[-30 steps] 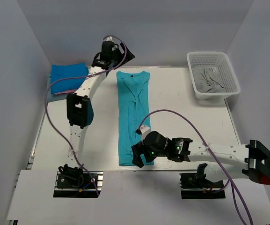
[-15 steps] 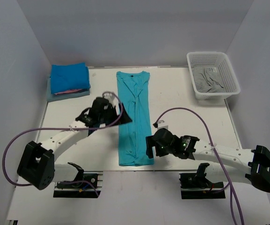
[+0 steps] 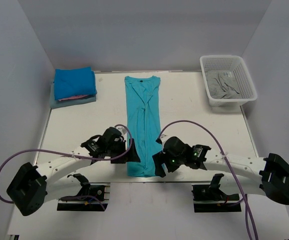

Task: Fold and stack the t-shirts
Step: Grab the bottom of the folded rectangular tshirt with both arms

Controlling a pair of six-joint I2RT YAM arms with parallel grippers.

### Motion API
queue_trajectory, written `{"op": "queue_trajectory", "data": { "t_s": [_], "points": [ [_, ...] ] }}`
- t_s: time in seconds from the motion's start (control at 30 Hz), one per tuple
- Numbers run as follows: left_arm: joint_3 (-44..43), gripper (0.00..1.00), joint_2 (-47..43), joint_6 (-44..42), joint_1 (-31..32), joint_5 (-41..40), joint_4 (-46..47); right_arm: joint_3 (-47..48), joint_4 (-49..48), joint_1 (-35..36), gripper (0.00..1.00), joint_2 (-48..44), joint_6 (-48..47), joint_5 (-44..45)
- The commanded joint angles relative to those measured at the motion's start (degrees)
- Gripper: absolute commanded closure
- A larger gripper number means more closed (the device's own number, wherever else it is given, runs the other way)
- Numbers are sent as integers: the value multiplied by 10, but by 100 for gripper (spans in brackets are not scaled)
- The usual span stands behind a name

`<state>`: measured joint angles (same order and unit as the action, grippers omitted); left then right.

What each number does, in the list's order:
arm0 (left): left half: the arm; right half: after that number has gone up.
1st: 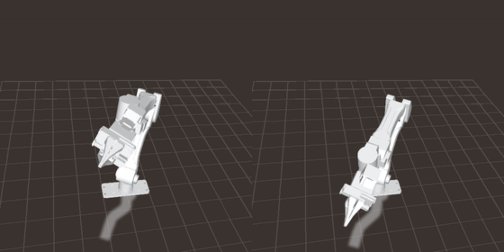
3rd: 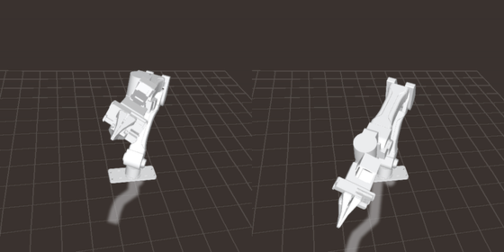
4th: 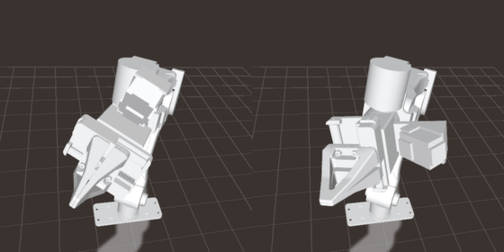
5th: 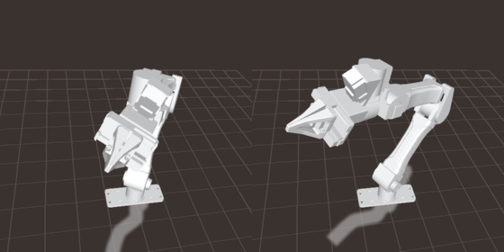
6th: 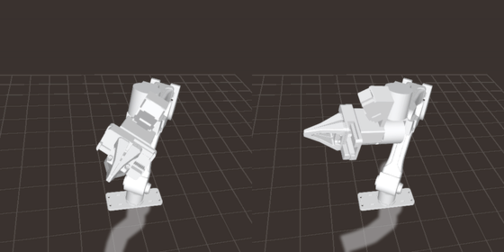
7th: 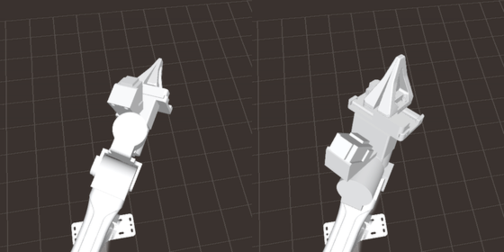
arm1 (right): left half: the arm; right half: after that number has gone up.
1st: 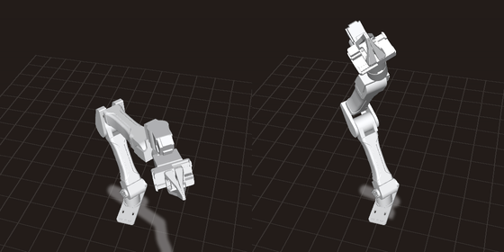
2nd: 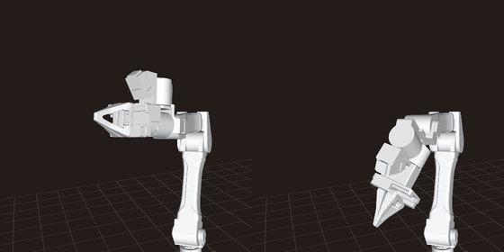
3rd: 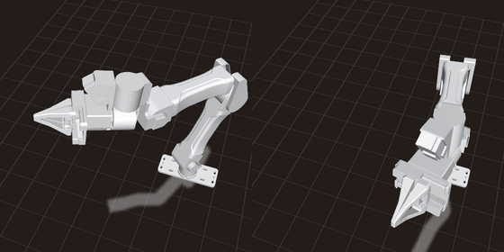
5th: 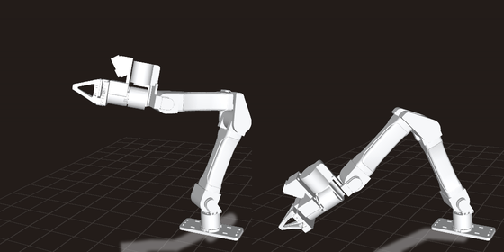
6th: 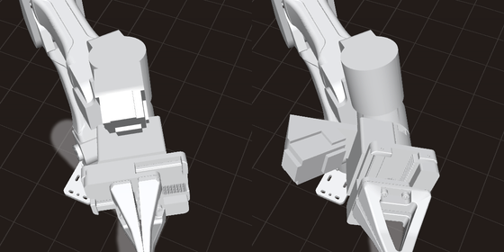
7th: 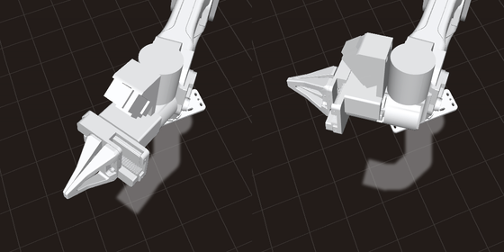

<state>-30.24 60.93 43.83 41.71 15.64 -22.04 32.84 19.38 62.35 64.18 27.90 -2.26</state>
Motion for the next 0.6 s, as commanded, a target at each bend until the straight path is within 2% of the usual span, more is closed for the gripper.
{"op": "queue_trajectory", "data": {
  "t_s": [0.0, 0.17, 0.2, 0.4, 0.53, 0.57],
  "points": [
    [14, 0, 16, 26, 33, -2, -53, -15, -39, -3, 10, 6, -4, -44],
    [35, 8, 16, 56, 73, -13, -53, -41, -72, -10, 10, 18, 29, -61],
    [35, 13, 16, 63, 73, -19, -59, -40, -68, -13, 10, 21, 35, -61],
    [40, 31, 35, 78, 100, -82, -92, -59, -86, -17, 10, 23, 66, -68],
    [40, 45, 58, 78, 112, -95, -66, -65, -98, -20, 21, 41, 71, -77],
    [46, 47, 69, 78, 112, -103, -66, -66, -101, -21, 27, 43, 73, -89]
  ]
}}
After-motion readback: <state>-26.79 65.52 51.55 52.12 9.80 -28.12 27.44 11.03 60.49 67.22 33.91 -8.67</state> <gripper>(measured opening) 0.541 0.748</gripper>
